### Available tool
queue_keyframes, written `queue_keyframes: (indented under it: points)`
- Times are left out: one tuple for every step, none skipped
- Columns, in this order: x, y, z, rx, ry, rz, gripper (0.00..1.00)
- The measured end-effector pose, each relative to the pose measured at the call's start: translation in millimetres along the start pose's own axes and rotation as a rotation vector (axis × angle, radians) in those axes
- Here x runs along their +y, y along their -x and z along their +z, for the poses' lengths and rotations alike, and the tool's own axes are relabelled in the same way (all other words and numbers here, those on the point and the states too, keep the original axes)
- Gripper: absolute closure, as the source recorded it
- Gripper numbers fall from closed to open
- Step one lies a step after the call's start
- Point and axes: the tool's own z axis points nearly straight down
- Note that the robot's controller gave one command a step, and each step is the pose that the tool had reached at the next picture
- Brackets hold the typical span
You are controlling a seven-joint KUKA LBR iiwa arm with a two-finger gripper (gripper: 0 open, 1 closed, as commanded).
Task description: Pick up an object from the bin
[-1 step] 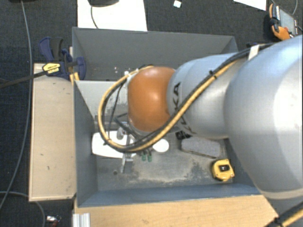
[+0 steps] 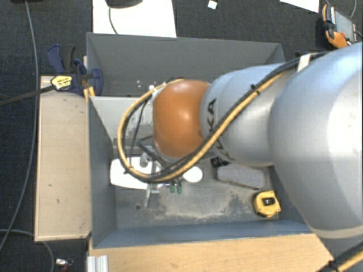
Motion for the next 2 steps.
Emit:
queue_keyframes:
  points:
    - [-46,-28.2,14,0.000,-0.001,0.010,0.00]
    - [-5,-21.3,-31,-0.008,0.005,0.039,0.00]
